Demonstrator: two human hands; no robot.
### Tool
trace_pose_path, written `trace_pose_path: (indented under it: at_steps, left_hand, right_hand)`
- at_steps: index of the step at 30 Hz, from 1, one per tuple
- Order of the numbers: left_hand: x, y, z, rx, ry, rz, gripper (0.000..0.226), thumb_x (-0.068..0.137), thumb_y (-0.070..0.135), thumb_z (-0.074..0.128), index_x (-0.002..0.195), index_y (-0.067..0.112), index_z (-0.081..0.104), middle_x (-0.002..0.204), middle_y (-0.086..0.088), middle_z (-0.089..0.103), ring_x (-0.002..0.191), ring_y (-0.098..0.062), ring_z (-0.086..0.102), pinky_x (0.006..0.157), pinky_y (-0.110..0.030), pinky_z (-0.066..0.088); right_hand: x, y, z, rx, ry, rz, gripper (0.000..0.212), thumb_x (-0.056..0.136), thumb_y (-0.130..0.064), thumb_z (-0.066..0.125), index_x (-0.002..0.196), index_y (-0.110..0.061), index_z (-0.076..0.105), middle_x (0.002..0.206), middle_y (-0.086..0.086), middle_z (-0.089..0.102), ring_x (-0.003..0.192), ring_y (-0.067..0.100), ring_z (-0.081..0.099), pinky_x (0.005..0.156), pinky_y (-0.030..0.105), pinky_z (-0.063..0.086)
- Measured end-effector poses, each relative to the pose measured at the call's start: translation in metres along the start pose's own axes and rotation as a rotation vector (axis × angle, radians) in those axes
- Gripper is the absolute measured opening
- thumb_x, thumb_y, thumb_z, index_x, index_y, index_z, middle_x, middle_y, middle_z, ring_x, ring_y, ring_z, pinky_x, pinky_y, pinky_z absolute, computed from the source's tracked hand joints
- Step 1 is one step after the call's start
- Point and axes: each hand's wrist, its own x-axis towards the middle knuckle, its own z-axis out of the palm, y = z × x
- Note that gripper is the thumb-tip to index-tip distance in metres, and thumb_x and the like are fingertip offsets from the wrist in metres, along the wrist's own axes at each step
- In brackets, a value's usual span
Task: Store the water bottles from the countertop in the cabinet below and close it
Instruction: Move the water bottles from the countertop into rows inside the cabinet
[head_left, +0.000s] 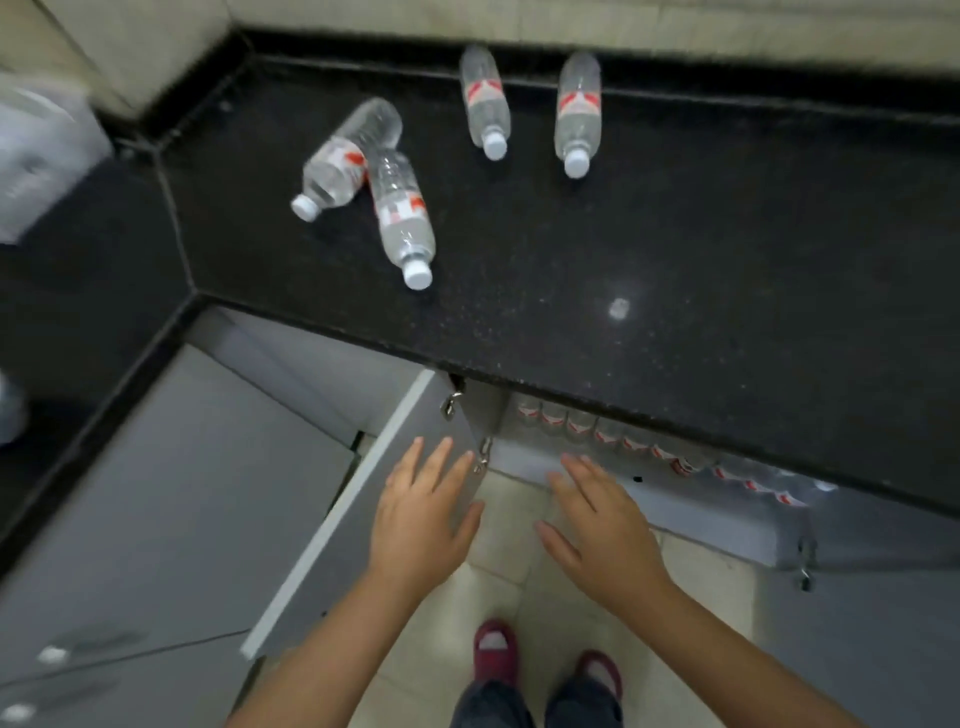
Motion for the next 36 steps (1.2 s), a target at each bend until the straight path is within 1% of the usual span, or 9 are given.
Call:
trace_pose_path:
  at_steps: [5, 8, 10, 14, 20, 30, 33, 35, 36]
  left_hand:
    - [0.004, -0.006, -0.067, 0.020, 0.248, -0.104, 0.057, 0.077, 0.044, 0.039, 0.110, 0.010, 0.071, 0.115, -0.017, 0.071, 0.109, -0.047, 0.062, 0.079, -0.056, 0.055]
    - [0.021, -0.007, -0.092, -0.060, 0.296, -0.197, 0.061, 0.085, 0.049, 0.038, 0.134, 0.016, 0.052, 0.146, -0.012, 0.046, 0.138, -0.041, 0.033, 0.108, -0.050, 0.037]
    - [0.043, -0.012, -0.097, -0.050, 0.282, -0.234, 0.061, 0.092, 0.049, 0.041, 0.146, 0.022, 0.032, 0.158, -0.006, 0.023, 0.147, -0.033, 0.012, 0.118, -0.043, 0.022]
    - [0.099, -0.025, -0.109, -0.043, 0.260, -0.210, 0.068, 0.091, 0.044, 0.051, 0.149, 0.024, 0.021, 0.160, -0.009, 0.005, 0.148, -0.034, 0.001, 0.119, -0.043, 0.020]
    - [0.209, -0.062, -0.137, -0.086, 0.211, -0.094, 0.076, 0.087, 0.053, 0.053, 0.149, 0.026, 0.018, 0.160, -0.012, -0.004, 0.147, -0.034, -0.009, 0.121, -0.043, 0.010]
    - [0.287, -0.088, -0.124, -0.212, 0.114, -0.014, 0.070, 0.089, 0.045, 0.052, 0.148, 0.018, 0.025, 0.160, -0.011, -0.003, 0.148, -0.030, -0.012, 0.121, -0.044, 0.005]
    - [0.284, -0.094, -0.114, -0.204, 0.313, 0.076, 0.058, 0.084, 0.045, 0.056, 0.131, 0.011, 0.052, 0.149, -0.022, 0.035, 0.142, -0.036, 0.025, 0.114, -0.050, 0.028]
    - [0.273, -0.099, -0.100, -0.165, 0.537, 0.223, 0.044, 0.076, 0.045, 0.055, 0.093, 0.007, 0.072, 0.110, -0.021, 0.068, 0.107, -0.030, 0.050, 0.090, -0.042, 0.049]
    - [0.262, -0.101, -0.092, -0.155, 0.596, 0.275, 0.041, 0.073, 0.045, 0.056, 0.080, 0.008, 0.072, 0.096, -0.018, 0.072, 0.094, -0.026, 0.048, 0.083, -0.039, 0.045]
  right_hand:
    - [0.048, -0.006, -0.058, 0.007, 0.159, -0.029, 0.051, 0.092, -0.036, 0.040, 0.096, 0.002, 0.073, 0.103, 0.023, 0.074, 0.095, 0.039, 0.071, 0.072, 0.051, 0.059]
    - [0.085, -0.002, -0.083, -0.026, 0.178, -0.001, 0.043, 0.071, -0.027, 0.063, 0.100, 0.004, 0.072, 0.107, 0.026, 0.071, 0.097, 0.044, 0.069, 0.076, 0.055, 0.056]
    - [0.110, 0.003, -0.093, -0.012, 0.237, 0.002, 0.044, 0.073, -0.024, 0.066, 0.106, 0.005, 0.069, 0.114, 0.028, 0.068, 0.105, 0.045, 0.065, 0.084, 0.055, 0.054]
    - [0.168, 0.015, -0.109, -0.023, 0.156, 0.104, 0.050, 0.094, -0.028, 0.053, 0.138, -0.006, 0.045, 0.150, 0.014, 0.038, 0.141, 0.029, 0.031, 0.116, 0.039, 0.028]
    - [0.275, 0.038, -0.116, -0.122, 0.111, 0.300, 0.050, 0.094, -0.030, 0.052, 0.137, -0.006, 0.043, 0.145, 0.013, 0.042, 0.134, 0.030, 0.037, 0.107, 0.040, 0.038]
    - [0.399, 0.069, -0.085, -0.125, 0.134, 0.581, 0.040, 0.092, -0.006, 0.054, 0.131, -0.001, 0.046, 0.146, 0.020, 0.024, 0.127, 0.038, 0.030, 0.099, 0.043, 0.043]
    - [0.397, 0.072, -0.079, -0.170, 0.160, 0.597, 0.035, 0.089, 0.006, 0.049, 0.124, 0.000, 0.050, 0.139, 0.024, 0.031, 0.120, 0.039, 0.035, 0.091, 0.041, 0.046]
    - [0.391, 0.072, -0.077, -0.179, 0.164, 0.577, 0.033, 0.088, 0.007, 0.049, 0.120, 0.001, 0.051, 0.135, 0.025, 0.034, 0.119, 0.039, 0.036, 0.088, 0.041, 0.047]
    - [0.385, 0.070, -0.076, -0.181, 0.164, 0.565, 0.032, 0.088, 0.006, 0.049, 0.119, 0.002, 0.051, 0.133, 0.025, 0.035, 0.118, 0.039, 0.036, 0.087, 0.042, 0.048]
